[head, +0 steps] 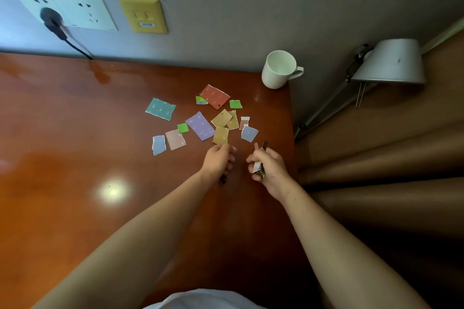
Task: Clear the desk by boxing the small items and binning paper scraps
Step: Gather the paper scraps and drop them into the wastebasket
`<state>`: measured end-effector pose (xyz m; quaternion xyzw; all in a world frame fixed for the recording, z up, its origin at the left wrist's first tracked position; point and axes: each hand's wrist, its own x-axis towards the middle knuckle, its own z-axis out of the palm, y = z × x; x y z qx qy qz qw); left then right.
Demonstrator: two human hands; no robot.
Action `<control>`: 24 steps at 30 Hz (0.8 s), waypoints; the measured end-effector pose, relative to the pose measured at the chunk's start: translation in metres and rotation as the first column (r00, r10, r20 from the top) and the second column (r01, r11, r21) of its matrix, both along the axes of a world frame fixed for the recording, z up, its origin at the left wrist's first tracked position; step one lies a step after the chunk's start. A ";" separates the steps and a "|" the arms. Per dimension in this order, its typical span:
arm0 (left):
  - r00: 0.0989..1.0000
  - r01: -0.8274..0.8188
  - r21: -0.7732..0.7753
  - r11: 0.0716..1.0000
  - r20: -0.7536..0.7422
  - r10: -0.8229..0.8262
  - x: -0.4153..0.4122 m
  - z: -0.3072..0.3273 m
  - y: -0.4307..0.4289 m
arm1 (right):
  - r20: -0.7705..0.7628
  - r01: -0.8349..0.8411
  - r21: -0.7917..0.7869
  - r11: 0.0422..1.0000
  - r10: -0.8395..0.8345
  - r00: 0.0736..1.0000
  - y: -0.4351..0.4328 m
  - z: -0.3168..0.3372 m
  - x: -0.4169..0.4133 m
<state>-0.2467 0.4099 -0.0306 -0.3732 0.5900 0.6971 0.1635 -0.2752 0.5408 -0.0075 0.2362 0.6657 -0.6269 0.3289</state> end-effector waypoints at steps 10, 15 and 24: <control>0.979 -0.197 0.032 0.980 -0.046 0.198 0.046 0.032 -0.028 | -0.029 -0.154 -0.192 0.969 0.152 0.988 -0.036 0.024 0.032; 0.960 -0.277 0.011 0.961 -0.026 0.277 0.068 0.044 -0.058 | -0.008 -0.223 -0.195 0.955 0.226 0.974 -0.064 0.034 0.046; 0.959 -0.285 -0.053 0.957 0.002 0.285 0.074 0.046 -0.113 | 0.080 -0.153 -0.187 0.970 0.170 0.982 -0.118 0.032 0.041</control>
